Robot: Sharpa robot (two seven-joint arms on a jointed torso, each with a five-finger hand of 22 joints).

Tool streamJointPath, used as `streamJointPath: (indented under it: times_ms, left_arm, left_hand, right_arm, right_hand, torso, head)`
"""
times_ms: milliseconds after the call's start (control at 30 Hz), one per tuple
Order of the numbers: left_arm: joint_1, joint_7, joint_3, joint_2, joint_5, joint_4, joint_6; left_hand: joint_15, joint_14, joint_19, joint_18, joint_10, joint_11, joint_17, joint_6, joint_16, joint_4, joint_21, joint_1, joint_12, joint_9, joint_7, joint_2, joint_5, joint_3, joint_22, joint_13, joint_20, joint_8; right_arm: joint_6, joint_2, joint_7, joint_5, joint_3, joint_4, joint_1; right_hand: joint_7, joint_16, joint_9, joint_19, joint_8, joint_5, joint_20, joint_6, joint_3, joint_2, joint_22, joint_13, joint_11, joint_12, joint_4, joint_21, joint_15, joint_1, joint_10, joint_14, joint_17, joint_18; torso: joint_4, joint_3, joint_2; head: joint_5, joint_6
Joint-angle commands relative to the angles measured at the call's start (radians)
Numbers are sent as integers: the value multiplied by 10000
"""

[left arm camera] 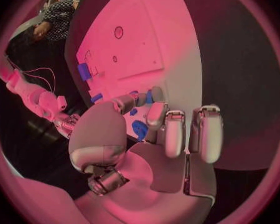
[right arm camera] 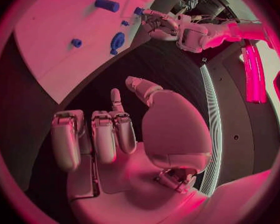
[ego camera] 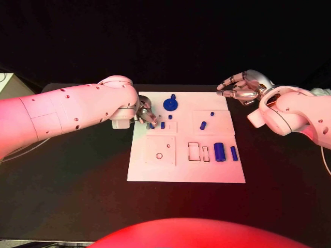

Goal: Assemble the parts on the task board

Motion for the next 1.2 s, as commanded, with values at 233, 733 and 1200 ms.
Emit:
streamJointPath:
  times_ms: [233, 733, 1200]
  left_arm:
    - [-106, -196, -70, 207, 225, -189, 453]
    - [-107, -304, -107, 305, 180, -377, 384]
    - [-110, -341, -136, 189, -82, -474, 319]
  left_hand:
    - [-36, 1038, 557, -101, 108, -12, 2634, 43, 64, -1309, 18, -153, 45, -80, -45, 220, -113, 1081, 1936, 59, -66, -68]
    - [-73, 1038, 555, -100, 98, -55, 2634, 42, 64, -704, 0, -208, 37, -252, -113, 217, -541, -357, 1933, 145, -88, -97]
    - [-95, 1038, 561, -99, 29, -62, 2634, 191, 64, 668, -20, -315, -3, -579, -121, -463, -2177, -2544, 1935, 203, -115, -195]
  right_arm:
    - [143, -15, 41, -25, 1, 57, -5]
    - [159, -40, 46, -25, 1, 85, -4]
    - [158, -54, 87, -22, 1, 76, -5]
  right_hand:
    - [21, 37, 8, 804, -31, 21, 40, 25, -18, -37, 2316, 2634, 39, 39, 64, -50, 47, 1, 1060, 1059, 2634, 75]
    - [21, 37, 8, 804, -31, 21, 40, 25, -18, -37, 2316, 2634, 39, 39, 64, -50, 47, 1, 1060, 1059, 2634, 75]
    - [20, 37, 14, 800, -44, 24, 39, 31, -23, -42, 2311, 2634, 37, 39, 69, -61, 45, 5, 1060, 1059, 2634, 77]
  torso:
    - [7, -11, -1]
    - [21, -14, -14]
    - [24, -24, -18]
  head:
    - [-34, -14]
    - [-77, -37]
    - [-56, -17]
